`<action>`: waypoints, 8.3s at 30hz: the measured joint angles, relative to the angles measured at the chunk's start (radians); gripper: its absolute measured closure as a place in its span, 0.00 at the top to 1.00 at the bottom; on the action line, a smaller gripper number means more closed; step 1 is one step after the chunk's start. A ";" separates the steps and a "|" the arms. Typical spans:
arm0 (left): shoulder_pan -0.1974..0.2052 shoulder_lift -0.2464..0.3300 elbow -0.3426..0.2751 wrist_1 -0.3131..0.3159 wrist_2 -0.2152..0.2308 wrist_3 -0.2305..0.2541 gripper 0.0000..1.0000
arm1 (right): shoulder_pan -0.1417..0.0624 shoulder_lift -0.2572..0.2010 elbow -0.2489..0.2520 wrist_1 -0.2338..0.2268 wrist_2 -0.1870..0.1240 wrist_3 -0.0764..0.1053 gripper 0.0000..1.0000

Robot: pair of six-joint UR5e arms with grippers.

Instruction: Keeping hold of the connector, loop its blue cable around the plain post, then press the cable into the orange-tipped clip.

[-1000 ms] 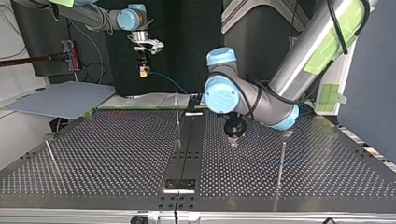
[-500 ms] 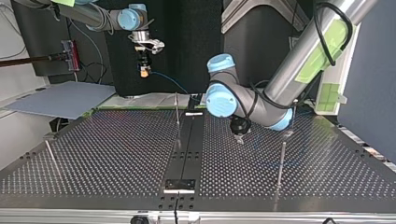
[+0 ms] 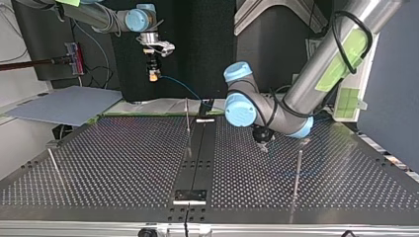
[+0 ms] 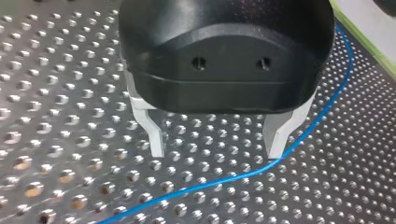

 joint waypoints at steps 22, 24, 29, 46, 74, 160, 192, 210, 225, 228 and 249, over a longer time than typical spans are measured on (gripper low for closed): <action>0.054 -0.024 -0.059 0.074 0.016 -0.032 1.00 | 0.004 0.000 0.000 -0.002 0.001 0.001 0.02; 0.055 -0.038 -0.062 0.074 0.016 -0.035 1.00 | 0.004 0.000 0.000 -0.002 0.001 0.001 0.02; 0.051 -0.085 -0.064 0.065 0.020 -0.047 1.00 | 0.005 0.000 0.000 -0.002 0.001 0.002 0.02; 0.033 -0.175 -0.060 0.076 0.089 -0.078 1.00 | 0.011 0.000 0.000 -0.004 0.002 0.002 0.02; -0.004 -0.355 0.018 0.042 0.192 -0.170 1.00 | 0.015 0.000 -0.002 -0.004 0.000 0.002 0.02; -0.139 -0.503 -0.078 0.162 0.512 -0.713 1.00 | 0.024 -0.003 -0.088 0.185 -0.221 -0.058 0.02; -0.159 -0.503 -0.105 0.299 0.403 -0.722 0.00 | -0.013 -0.002 -0.096 0.238 -0.186 -0.084 0.02; -0.213 -0.405 -0.235 0.438 0.275 -0.744 0.00 | -0.059 -0.002 -0.107 0.238 -0.170 -0.082 0.02; -0.266 -0.373 -0.242 0.490 0.232 -0.749 0.00 | -0.092 -0.003 -0.133 0.248 -0.168 -0.074 0.02; -0.271 -0.373 -0.242 0.494 0.232 -0.748 0.00 | -0.099 -0.003 -0.140 0.249 -0.168 -0.069 0.02; -0.302 -0.385 -0.239 0.591 0.257 -0.748 0.00 | -0.148 -0.002 -0.222 0.308 -0.168 -0.064 0.02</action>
